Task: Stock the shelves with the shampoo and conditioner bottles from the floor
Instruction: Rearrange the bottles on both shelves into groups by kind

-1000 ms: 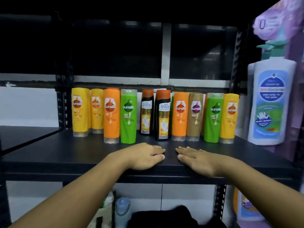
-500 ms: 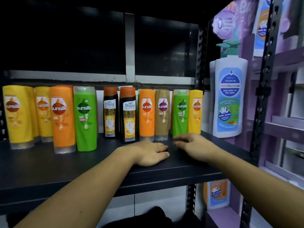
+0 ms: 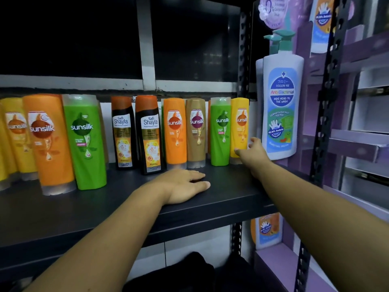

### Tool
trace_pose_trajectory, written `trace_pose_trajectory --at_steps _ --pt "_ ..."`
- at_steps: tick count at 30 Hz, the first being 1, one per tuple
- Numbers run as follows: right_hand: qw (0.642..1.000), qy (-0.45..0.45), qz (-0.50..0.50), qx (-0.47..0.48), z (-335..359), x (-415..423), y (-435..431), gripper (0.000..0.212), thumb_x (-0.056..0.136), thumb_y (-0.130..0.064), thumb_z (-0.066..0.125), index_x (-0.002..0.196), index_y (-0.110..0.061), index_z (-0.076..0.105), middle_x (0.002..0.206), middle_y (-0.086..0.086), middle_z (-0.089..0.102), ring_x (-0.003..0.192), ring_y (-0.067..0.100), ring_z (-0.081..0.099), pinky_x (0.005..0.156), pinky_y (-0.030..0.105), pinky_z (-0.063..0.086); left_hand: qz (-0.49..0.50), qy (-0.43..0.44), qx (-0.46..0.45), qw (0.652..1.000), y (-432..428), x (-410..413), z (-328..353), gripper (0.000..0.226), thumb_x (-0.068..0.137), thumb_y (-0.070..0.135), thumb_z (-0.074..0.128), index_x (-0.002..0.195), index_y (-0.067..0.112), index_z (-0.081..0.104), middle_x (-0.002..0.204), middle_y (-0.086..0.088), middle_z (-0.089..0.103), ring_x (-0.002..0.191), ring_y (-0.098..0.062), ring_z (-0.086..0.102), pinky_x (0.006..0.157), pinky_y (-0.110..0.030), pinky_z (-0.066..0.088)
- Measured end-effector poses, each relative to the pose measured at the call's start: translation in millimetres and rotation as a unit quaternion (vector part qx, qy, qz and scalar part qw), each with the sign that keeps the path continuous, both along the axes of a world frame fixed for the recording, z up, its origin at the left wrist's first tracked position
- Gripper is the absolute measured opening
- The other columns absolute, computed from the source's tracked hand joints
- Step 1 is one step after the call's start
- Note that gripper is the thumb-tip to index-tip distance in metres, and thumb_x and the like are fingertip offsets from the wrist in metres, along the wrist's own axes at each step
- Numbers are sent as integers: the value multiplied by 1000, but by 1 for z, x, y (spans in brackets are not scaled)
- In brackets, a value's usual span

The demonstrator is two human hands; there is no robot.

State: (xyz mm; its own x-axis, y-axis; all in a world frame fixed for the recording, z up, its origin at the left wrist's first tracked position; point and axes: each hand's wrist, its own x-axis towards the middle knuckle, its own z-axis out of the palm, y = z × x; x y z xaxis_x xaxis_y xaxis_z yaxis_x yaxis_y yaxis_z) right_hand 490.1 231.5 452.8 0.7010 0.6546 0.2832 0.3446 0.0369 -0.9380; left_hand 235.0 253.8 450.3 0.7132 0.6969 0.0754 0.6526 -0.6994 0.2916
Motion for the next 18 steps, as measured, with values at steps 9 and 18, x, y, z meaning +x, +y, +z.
trace_pose_trajectory --at_steps 9,18 --pt "999 25 32 14 -1 10 8 81 90 -15 76 153 -14 26 134 7 54 117 28 57 101 46 51 0 -9 -5 1000 -2 -1 0 60 95 72 43 149 47 44 162 15 35 147 -15 35 121 -37 28" --pt "999 20 15 33 -4 8 7 56 84 -13 80 124 -18 40 124 10 55 107 33 60 65 46 62 -1 -10 -5 1000 -4 -1 2 59 96 70 44 150 47 43 161 17 34 147 -14 35 120 -37 29"
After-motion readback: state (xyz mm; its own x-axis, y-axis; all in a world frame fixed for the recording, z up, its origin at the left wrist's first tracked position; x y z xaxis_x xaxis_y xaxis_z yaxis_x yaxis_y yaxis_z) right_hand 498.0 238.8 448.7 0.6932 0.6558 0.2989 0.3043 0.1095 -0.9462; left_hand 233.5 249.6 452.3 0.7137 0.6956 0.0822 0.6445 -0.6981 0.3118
